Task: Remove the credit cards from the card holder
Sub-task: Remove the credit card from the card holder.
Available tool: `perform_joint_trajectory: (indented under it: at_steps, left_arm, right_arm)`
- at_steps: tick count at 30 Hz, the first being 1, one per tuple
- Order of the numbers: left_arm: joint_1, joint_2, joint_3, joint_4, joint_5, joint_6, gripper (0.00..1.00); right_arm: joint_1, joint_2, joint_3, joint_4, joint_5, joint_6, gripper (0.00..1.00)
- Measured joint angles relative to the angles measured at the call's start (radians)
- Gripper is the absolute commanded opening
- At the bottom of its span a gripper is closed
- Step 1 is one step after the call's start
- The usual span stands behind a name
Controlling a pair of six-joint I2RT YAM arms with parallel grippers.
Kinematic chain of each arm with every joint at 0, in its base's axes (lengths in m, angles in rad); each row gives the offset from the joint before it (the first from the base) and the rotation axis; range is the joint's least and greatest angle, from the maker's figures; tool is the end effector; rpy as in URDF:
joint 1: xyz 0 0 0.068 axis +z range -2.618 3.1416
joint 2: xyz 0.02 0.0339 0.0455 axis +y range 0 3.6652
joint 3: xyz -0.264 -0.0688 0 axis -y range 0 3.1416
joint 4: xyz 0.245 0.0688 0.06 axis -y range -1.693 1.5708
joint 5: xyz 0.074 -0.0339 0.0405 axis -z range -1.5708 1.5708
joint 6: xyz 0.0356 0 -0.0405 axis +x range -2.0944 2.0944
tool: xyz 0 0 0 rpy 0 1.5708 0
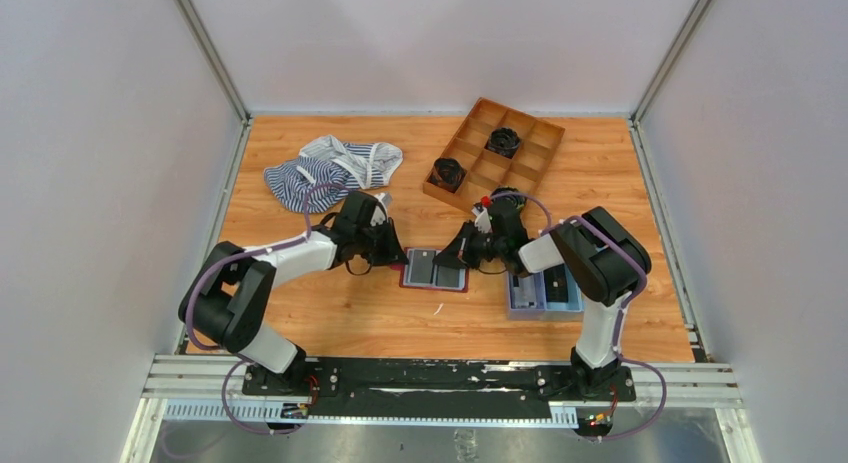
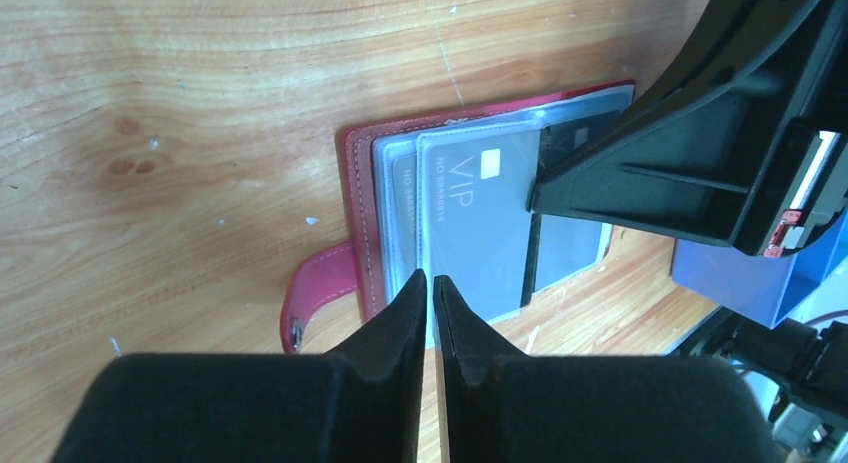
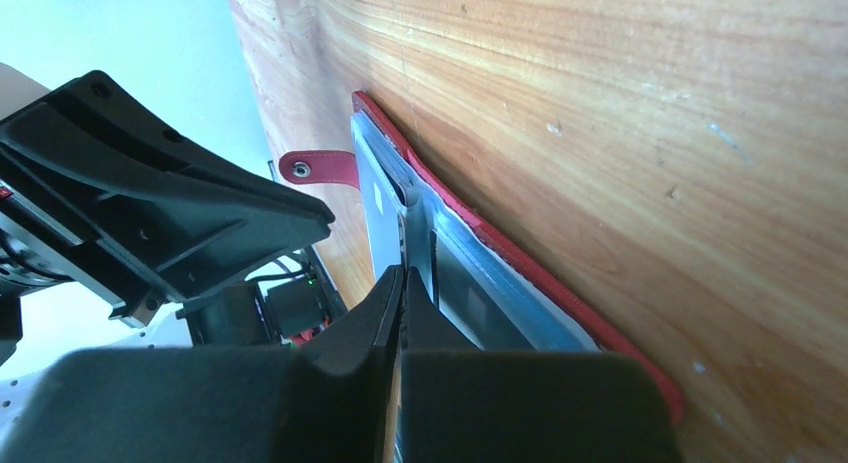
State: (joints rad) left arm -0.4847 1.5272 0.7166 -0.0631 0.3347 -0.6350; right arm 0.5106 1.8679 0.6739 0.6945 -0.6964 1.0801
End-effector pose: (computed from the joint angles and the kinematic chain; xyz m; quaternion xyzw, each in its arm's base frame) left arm 0.2511 -0.1454 0.1585 -0.0128 0.9284 -0.3115 0.2022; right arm 0.2786 0.1822 0.1117 0.0599 0.8247 0.5480 0.1263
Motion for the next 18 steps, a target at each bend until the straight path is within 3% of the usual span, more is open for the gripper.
perform_joint_trajectory:
  at_steps: [3, 5, 18]
  left_arm:
    - [0.0, -0.005, 0.0, 0.004, 0.006, -0.002, 0.26]
    - [0.0, -0.005, -0.005, 0.011, 0.018, -0.006, 0.28]
    - [0.0, 0.062, 0.0, 0.046, 0.07, -0.019, 0.19]
  right_arm:
    - [0.0, 0.008, 0.005, 0.011, -0.015, 0.001, 0.0]
    - [0.0, 0.008, 0.005, 0.013, -0.018, 0.001, 0.0]
    - [0.011, 0.016, 0.05, -0.048, -0.035, -0.029, 0.0]
